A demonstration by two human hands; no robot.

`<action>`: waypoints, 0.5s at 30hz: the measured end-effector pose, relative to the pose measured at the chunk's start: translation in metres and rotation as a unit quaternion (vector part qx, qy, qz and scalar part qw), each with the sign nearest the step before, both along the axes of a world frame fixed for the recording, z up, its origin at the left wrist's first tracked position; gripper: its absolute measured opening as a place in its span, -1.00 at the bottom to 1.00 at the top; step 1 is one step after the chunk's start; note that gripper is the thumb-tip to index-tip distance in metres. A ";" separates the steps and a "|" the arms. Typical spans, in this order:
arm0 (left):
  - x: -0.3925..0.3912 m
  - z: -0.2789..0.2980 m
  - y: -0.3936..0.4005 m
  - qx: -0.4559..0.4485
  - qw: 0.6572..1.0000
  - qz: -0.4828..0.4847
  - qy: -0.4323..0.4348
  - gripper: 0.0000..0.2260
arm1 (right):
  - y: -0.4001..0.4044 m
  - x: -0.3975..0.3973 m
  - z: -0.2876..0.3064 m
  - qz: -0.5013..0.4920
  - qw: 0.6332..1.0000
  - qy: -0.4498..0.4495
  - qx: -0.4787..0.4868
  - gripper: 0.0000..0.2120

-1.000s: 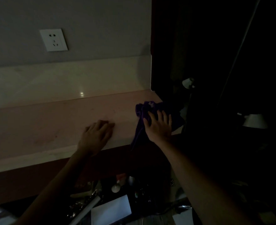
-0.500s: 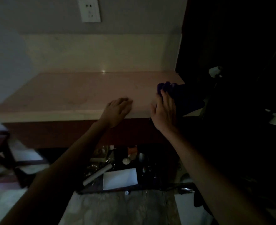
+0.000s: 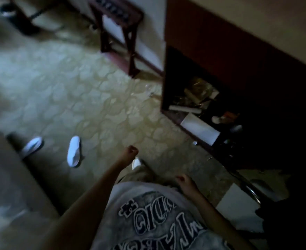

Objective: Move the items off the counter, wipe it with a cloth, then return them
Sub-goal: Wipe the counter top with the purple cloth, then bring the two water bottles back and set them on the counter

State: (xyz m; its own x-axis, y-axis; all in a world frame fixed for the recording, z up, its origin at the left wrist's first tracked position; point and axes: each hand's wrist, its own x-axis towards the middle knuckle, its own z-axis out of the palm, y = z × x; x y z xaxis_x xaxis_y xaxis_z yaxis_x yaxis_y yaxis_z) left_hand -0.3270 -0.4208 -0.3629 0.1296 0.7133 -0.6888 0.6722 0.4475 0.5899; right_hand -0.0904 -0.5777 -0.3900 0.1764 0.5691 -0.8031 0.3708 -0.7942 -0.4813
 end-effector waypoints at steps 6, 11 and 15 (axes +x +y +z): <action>-0.145 -0.069 -0.075 -0.156 0.950 0.270 0.025 -0.89 | 0.032 -0.011 -0.019 0.078 0.990 -0.064 -0.098 -0.72; -0.192 -0.070 -0.059 -0.161 0.913 0.374 -0.021 -0.86 | 0.133 -0.070 -0.018 0.155 0.982 -0.032 -0.105 -0.89; -0.218 -0.067 -0.036 -0.161 0.919 0.361 -0.016 -0.81 | 0.235 -0.133 -0.028 0.208 0.977 -0.005 -0.044 -0.90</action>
State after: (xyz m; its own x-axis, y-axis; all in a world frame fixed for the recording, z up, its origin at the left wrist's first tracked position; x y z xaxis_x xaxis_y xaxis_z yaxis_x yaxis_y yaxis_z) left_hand -0.5452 -0.4570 -0.4298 -0.2737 0.3815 -0.8829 0.1169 0.9244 0.3632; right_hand -0.2233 -0.3423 -0.4178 -0.0473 0.5213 -0.8521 0.6751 -0.6120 -0.4119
